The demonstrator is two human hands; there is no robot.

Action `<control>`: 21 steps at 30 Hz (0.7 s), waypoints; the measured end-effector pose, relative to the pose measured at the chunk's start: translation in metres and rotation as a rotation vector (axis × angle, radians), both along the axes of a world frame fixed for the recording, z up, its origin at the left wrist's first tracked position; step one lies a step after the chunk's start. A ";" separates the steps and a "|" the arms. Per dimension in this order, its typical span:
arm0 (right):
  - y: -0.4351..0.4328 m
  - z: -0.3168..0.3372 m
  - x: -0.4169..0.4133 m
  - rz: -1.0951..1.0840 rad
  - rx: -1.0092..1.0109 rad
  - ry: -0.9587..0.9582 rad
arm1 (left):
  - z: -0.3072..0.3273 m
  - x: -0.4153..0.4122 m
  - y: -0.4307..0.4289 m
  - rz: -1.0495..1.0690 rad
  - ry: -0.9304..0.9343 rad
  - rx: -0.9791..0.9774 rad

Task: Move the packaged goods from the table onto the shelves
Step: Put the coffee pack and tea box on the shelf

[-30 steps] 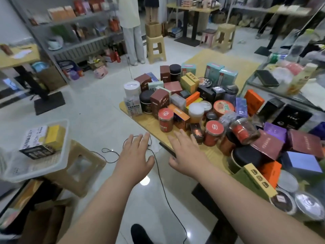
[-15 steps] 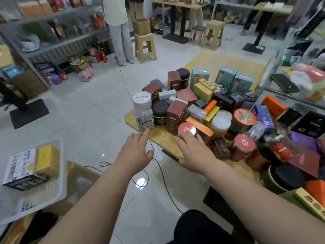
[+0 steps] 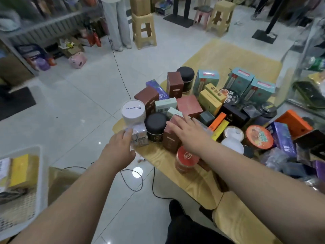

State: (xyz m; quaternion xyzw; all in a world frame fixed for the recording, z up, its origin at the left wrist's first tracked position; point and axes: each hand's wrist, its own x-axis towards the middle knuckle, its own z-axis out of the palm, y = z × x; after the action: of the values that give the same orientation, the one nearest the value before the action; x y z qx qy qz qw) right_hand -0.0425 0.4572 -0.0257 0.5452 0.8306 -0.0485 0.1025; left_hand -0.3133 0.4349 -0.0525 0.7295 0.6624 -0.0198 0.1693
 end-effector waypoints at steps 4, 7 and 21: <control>0.051 -0.017 0.009 0.101 -0.010 -0.050 | -0.013 -0.002 0.043 0.089 0.006 -0.056; 0.074 -0.026 0.015 0.161 -0.023 -0.060 | -0.023 0.001 0.066 0.120 -0.003 -0.086; 0.055 -0.014 0.032 0.227 -0.113 0.253 | -0.018 -0.018 0.034 0.223 -0.312 -0.016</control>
State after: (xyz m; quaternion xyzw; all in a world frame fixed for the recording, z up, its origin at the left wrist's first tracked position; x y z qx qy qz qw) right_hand -0.0107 0.5121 -0.0392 0.4309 0.8890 -0.1517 0.0323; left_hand -0.3317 0.4688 -0.0701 0.6445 0.7046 0.1070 0.2770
